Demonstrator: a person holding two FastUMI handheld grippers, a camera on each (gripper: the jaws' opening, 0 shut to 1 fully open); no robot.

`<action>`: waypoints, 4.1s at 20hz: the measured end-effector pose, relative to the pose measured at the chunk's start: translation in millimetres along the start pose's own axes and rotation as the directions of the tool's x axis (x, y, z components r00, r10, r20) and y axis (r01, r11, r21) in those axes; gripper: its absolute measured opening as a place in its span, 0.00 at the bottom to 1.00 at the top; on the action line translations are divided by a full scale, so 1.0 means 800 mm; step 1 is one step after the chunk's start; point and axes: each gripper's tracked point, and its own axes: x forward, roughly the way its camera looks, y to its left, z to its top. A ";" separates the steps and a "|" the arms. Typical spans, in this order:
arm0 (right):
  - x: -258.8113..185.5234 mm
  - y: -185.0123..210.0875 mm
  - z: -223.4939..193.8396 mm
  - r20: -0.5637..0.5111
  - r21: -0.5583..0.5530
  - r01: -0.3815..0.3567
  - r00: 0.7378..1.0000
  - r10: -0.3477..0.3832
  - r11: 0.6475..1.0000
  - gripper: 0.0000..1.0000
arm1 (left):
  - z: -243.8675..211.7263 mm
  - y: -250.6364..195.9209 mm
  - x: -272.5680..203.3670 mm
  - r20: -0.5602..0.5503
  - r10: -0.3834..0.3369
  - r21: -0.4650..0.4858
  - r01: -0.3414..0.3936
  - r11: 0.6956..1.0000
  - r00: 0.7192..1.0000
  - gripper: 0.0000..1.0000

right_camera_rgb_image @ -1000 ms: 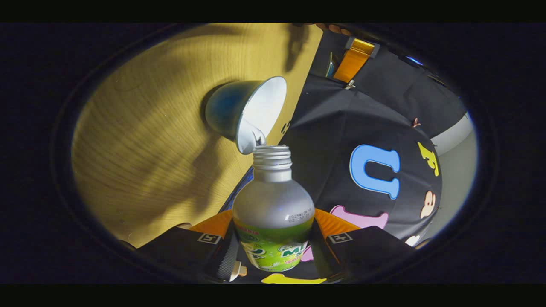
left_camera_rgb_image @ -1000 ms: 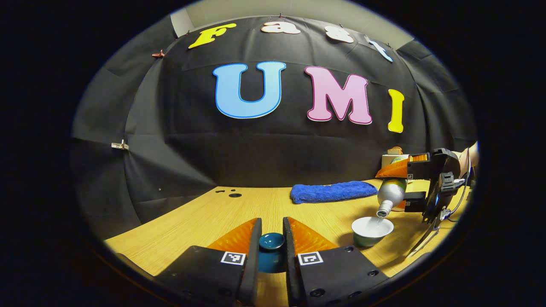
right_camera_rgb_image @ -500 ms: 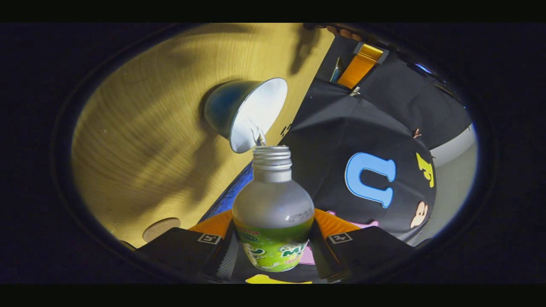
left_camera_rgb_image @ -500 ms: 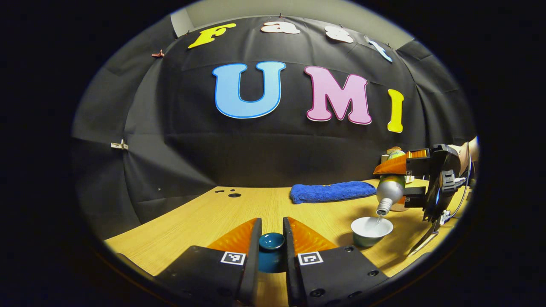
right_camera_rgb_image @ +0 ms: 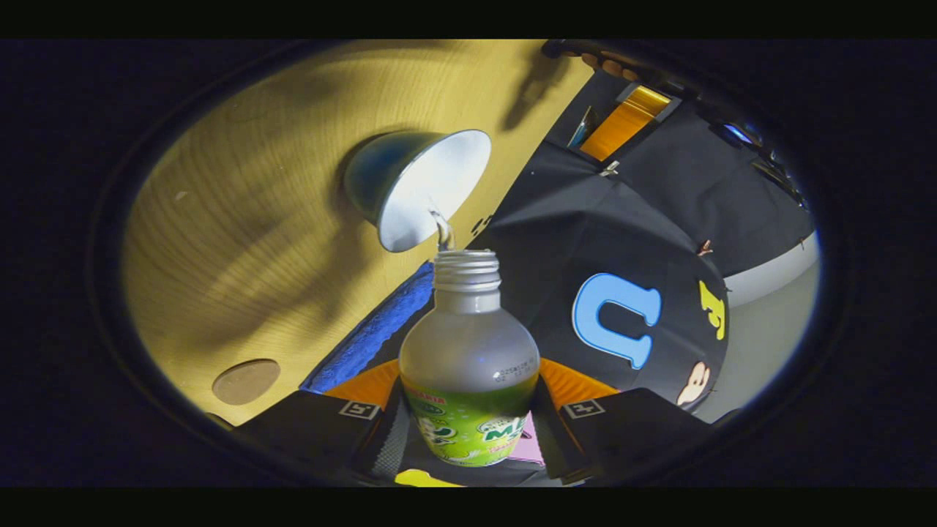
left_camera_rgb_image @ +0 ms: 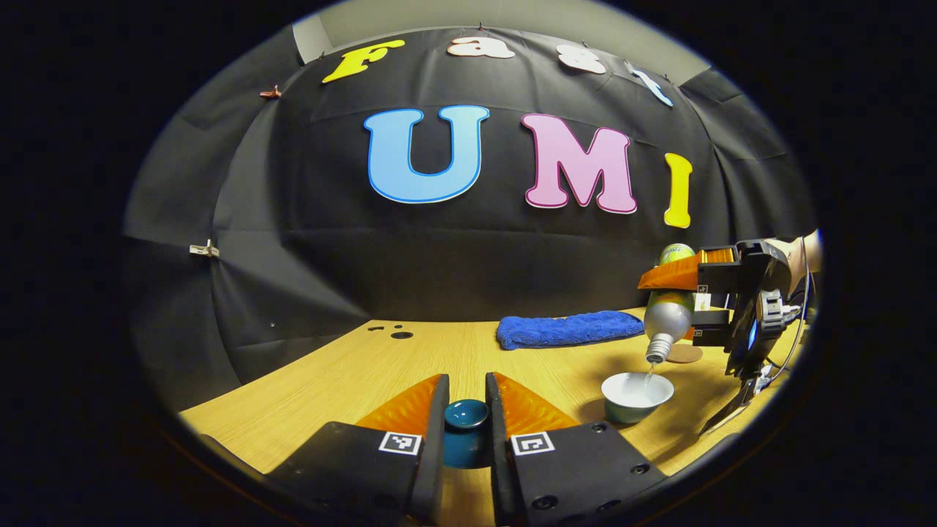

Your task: Open the teacup lid with one hand, grasp the water bottle and pour water into the teacup with the other hand; after pouring, place the water bottle on the coaster and then close the teacup lid.

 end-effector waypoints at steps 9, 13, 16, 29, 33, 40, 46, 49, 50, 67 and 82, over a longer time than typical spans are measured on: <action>0.001 -0.025 -0.010 0.012 -0.073 0.034 0.999 -0.033 0.997 0.72 | 0.000 -0.001 -0.001 0.000 -0.007 0.000 0.007 1.000 1.000 0.30; 0.002 -0.032 -0.013 0.012 -0.100 0.039 0.999 -0.038 0.994 0.72 | -0.001 -0.002 0.000 0.001 -0.008 -0.001 0.008 1.000 1.000 0.30; 0.002 -0.040 -0.007 0.024 -0.104 0.049 0.999 -0.047 0.993 0.75 | -0.002 -0.002 -0.001 0.002 -0.007 -0.003 0.007 1.000 1.000 0.30; 0.004 -0.039 0.005 0.039 -0.154 0.039 0.999 -0.034 0.987 0.72 | -0.003 -0.004 0.001 0.002 -0.012 -0.004 0.012 1.000 1.000 0.30; 0.004 -0.039 0.008 0.040 -0.143 0.041 0.999 -0.035 0.989 0.75 | -0.003 -0.002 0.001 0.001 -0.009 -0.004 0.009 1.000 1.000 0.30; 0.000 -0.026 0.007 0.031 -0.098 0.040 0.999 -0.037 0.994 0.72 | -0.002 -0.002 0.001 0.002 -0.009 -0.003 0.009 1.000 1.000 0.30; -0.016 -0.035 0.013 0.034 0.049 0.094 0.995 -0.095 0.994 0.75 | -0.003 -0.009 0.001 0.003 -0.035 -0.001 0.035 0.999 0.999 0.30; -0.024 -0.034 0.005 -0.009 0.234 0.073 0.997 -0.073 0.969 0.75 | -0.002 -0.007 0.002 0.002 -0.029 -0.002 0.029 1.000 1.000 0.30; -0.028 -0.037 0.003 -0.013 0.304 0.076 0.997 -0.076 0.950 0.76 | -0.003 -0.006 0.002 0.002 -0.026 -0.002 0.026 1.000 1.000 0.30; -0.138 -0.031 -0.158 -0.244 0.875 0.229 0.970 0.021 -0.427 0.76 | -0.001 -0.005 0.001 0.001 -0.024 -0.001 0.024 1.000 1.000 0.30; -0.062 0.102 -0.197 -0.313 0.706 0.303 0.944 0.102 -0.641 0.77 | -0.002 -0.006 0.001 0.002 -0.023 -0.002 0.023 1.000 1.000 0.30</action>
